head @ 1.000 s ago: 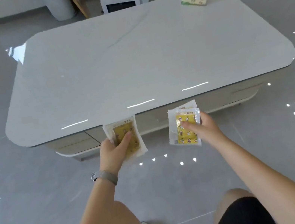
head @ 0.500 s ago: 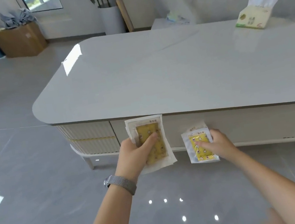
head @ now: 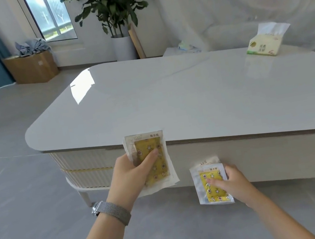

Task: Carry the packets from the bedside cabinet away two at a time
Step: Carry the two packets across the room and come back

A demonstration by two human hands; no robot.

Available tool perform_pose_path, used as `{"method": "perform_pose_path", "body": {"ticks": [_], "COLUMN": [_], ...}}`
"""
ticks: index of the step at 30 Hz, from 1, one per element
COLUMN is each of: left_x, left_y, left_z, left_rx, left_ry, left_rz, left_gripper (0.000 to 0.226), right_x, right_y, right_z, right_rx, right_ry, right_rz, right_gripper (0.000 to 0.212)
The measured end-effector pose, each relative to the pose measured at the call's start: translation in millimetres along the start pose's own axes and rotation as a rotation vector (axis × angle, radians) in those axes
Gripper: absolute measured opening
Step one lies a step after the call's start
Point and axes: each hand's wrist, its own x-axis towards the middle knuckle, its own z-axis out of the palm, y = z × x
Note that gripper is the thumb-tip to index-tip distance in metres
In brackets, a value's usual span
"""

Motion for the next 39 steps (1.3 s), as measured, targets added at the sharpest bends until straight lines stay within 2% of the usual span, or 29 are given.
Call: {"method": "perform_pose_path", "body": {"ticks": [7,11,15,20,23,25,28,32,36,37,39], "left_x": [-1.8,-4.3,-12.7,-19.0,-22.2,-24.1,-24.9,-23.6,-19.4,-18.3,-16.8], "left_y": [-3.9,-5.9,-6.7,-3.0,0.2,2.4,5.0,5.5,7.3,8.7,10.5], "left_z": [16.3,24.9,32.8,36.7,37.7,35.3,27.4,17.9,10.5,8.9,6.8], "left_rx": [0.08,0.225,0.216,0.184,0.159,0.139,0.115,0.061,-0.015,-0.05,-0.109], "left_ry": [-0.087,-0.176,-0.218,-0.208,-0.207,-0.201,-0.169,-0.104,-0.036,-0.027,-0.026], "left_rz": [0.034,0.02,0.002,0.022,0.03,0.021,0.002,-0.024,-0.08,-0.09,-0.103], "left_gripper": [0.007,0.005,0.007,0.006,0.006,0.012,0.022,0.012,0.012,0.014,0.014], "right_x": [-46.1,-65.2,-83.0,-100.9,-105.4,-106.3,-104.9,-97.6,-80.4,-74.0,-59.3], "right_y": [23.4,29.9,26.3,7.4,-11.0,-26.2,-56.2,-92.9,-107.2,-107.0,-100.1], "right_z": [5.5,6.7,5.1,-6.5,-14.8,-20.0,-27.0,-45.0,-72.0,-80.8,-96.4], "right_rx": [-0.026,-0.014,-0.158,-0.371,-0.429,-0.415,-0.365,-0.14,0.173,0.187,0.114], "right_ry": [0.009,-0.009,-0.068,-0.235,-0.199,-0.19,-0.289,-0.373,-0.133,-0.089,-0.116], "right_rz": [-0.014,-0.016,-0.036,-0.021,-0.078,-0.109,-0.116,-0.087,-0.107,-0.098,-0.026], "right_gripper": [0.028,0.033,0.029,0.022,0.017,0.017,0.021,0.033,0.04,0.038,0.034]}}
